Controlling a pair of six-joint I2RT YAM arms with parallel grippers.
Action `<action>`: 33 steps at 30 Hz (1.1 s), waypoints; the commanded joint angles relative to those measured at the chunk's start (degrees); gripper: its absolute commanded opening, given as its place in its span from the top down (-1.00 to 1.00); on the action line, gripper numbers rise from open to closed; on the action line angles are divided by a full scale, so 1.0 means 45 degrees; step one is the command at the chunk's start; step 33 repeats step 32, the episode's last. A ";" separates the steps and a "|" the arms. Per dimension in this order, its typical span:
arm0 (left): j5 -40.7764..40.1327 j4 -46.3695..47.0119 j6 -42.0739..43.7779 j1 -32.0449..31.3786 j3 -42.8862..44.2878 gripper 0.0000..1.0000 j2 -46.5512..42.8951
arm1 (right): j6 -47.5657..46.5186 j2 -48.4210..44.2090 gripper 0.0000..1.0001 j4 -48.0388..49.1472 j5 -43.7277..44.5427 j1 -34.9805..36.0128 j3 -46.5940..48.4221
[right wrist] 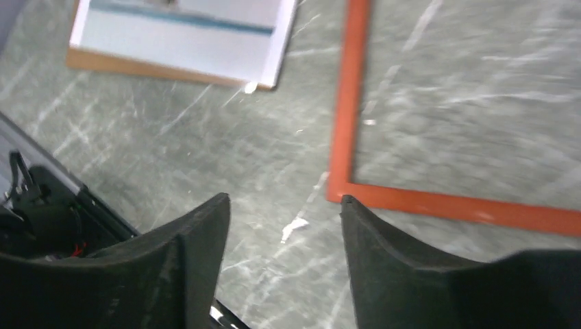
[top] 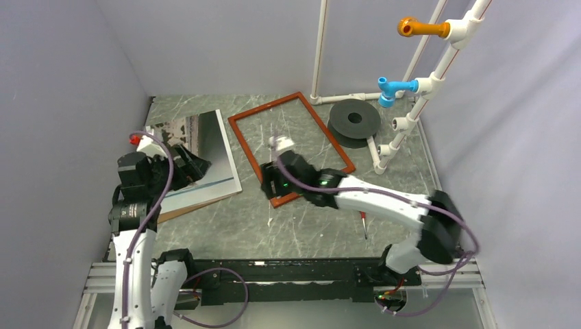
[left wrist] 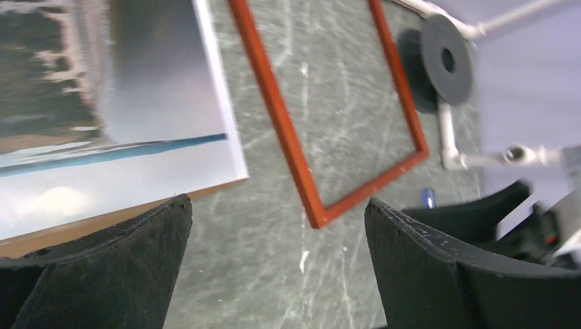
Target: Take the photo out of the frame
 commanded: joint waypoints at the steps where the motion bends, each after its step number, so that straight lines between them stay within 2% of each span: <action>1: 0.0651 0.0845 -0.0815 -0.1676 0.0606 -0.98 -0.0617 | -0.0260 -0.3537 -0.35 -0.1883 0.1986 -0.0881 -0.0959; 4: 0.0568 0.1355 -0.1353 -0.3174 0.0796 -0.98 -0.0779 | -0.0415 -0.6135 -0.72 -0.3353 0.3274 -0.1321 -0.1118; 7: 0.0049 0.1629 -0.1586 -0.4710 0.1280 -0.98 -0.0867 | -0.0602 -0.7975 -0.99 -0.4868 0.4547 -0.1423 -0.0673; 11: -0.0488 0.1974 -0.1416 -0.5975 0.2261 -0.98 -0.1202 | -0.0832 -0.9863 -1.00 -0.6525 0.6029 -0.1450 0.0443; 17: -0.1077 0.1983 -0.0685 -0.6035 0.4036 -0.98 -0.2166 | -0.1093 -1.1673 -1.00 -0.7836 0.7321 -0.1453 0.2087; 22: -0.2015 0.1833 -0.0087 -0.6044 0.4678 -0.98 -0.2689 | -0.1404 -1.2183 -1.00 -0.8386 0.7631 -0.1454 0.3118; 27: -0.2436 0.1465 0.0001 -0.6020 0.4708 -0.98 -0.2746 | -0.0945 -1.2682 -1.00 -0.8231 0.7990 -0.1455 0.2963; 30: -0.2263 0.1541 -0.0195 -0.6035 0.4452 -0.98 -0.2772 | -0.1149 -1.2947 -1.00 -0.7681 0.7654 -0.1425 0.2038; 33: -0.2180 0.1596 -0.0280 -0.6035 0.4391 -0.98 -0.2796 | -0.1026 -1.2714 -1.00 -0.8114 0.7561 -0.1422 0.2195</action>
